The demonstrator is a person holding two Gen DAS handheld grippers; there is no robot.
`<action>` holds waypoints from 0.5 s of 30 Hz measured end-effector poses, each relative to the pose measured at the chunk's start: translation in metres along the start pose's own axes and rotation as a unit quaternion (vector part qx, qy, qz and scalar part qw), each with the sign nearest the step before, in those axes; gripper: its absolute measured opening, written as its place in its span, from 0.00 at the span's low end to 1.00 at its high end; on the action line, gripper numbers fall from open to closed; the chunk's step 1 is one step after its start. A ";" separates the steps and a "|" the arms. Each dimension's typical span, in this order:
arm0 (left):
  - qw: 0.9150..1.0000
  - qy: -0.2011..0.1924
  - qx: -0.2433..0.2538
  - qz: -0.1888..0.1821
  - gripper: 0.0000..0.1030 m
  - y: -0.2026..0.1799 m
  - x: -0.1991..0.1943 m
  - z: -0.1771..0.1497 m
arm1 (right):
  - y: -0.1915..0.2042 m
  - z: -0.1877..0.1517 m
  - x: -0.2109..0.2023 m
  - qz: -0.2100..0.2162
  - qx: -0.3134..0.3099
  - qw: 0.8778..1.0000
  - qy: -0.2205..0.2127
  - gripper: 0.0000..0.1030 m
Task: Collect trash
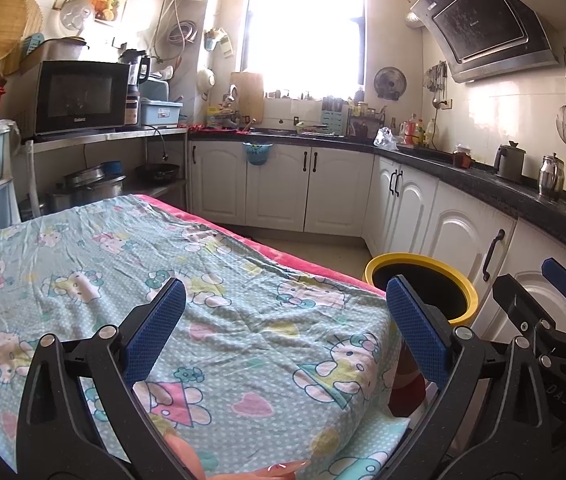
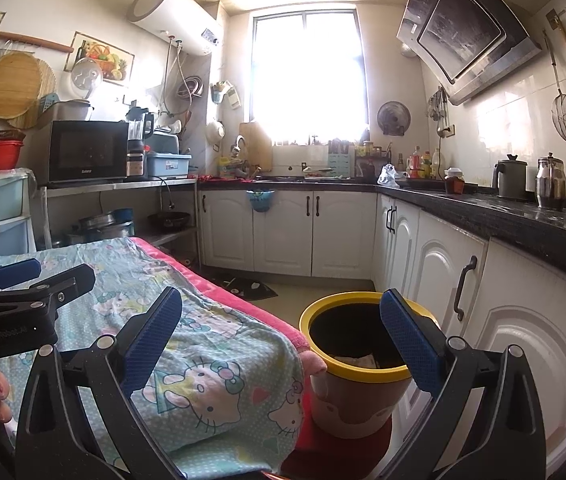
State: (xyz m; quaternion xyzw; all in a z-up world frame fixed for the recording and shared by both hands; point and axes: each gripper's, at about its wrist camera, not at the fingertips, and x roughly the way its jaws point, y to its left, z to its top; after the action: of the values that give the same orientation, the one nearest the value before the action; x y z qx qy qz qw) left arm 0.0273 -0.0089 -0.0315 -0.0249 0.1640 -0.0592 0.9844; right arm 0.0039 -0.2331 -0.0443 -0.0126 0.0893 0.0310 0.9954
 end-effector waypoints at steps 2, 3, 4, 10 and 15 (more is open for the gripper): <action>1.000 0.000 -0.001 0.000 0.90 0.000 0.000 0.000 | 0.000 0.000 0.001 0.000 -0.001 1.000 0.001 0.94; 1.000 0.000 -0.001 0.000 0.90 0.000 0.000 0.000 | 0.000 0.001 0.000 0.001 -0.001 1.000 0.001 0.94; 1.000 0.000 0.000 0.000 0.90 0.000 0.000 0.001 | 0.000 0.001 0.000 0.001 -0.001 1.000 0.001 0.94; 1.000 0.002 -0.001 0.000 0.90 0.000 0.000 0.000 | 0.000 0.002 0.000 0.002 -0.002 1.000 0.002 0.94; 1.000 0.002 0.001 -0.001 0.90 -0.001 -0.001 0.001 | 0.000 0.002 -0.001 0.003 -0.002 1.000 0.002 0.94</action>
State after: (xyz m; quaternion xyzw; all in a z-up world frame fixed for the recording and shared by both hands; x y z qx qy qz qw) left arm 0.0266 -0.0093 -0.0303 -0.0244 0.1662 -0.0606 0.9839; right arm 0.0038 -0.2333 -0.0419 -0.0145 0.0910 0.0337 0.9952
